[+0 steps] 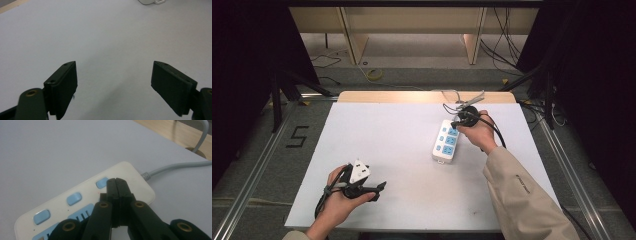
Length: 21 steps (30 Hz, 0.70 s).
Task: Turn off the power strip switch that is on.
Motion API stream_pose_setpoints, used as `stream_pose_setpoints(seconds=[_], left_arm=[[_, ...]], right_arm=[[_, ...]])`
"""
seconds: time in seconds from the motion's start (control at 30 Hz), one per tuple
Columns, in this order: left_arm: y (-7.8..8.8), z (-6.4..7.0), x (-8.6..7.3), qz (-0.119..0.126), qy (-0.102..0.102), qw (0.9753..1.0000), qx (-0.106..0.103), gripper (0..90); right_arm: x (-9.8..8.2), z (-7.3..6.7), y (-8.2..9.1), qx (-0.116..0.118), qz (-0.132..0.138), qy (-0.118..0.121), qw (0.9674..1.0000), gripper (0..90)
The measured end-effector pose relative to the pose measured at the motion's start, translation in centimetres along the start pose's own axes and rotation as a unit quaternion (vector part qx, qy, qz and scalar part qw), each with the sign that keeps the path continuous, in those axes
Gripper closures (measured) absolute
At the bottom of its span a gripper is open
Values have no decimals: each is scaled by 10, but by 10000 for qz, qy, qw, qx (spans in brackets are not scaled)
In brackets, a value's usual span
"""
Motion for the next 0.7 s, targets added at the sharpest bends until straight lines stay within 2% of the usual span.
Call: stream_pose_setpoints(seconds=[0.7], left_arm=[[0, 0, 0, -8, -15, 10000, -6, 209]], right_arm=[[8, -5, -14, 20, -118, 68, 9999, 900]])
Point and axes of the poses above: each handheld gripper's, and its own axes: y roughly backward along the jaws, x roughly out of its top, z roughly to its right, the point moved 2 cm from there along -y, roughly forward along the jaws, and after that the axes turned 9 degrees about -x, right-handed, at the moved point
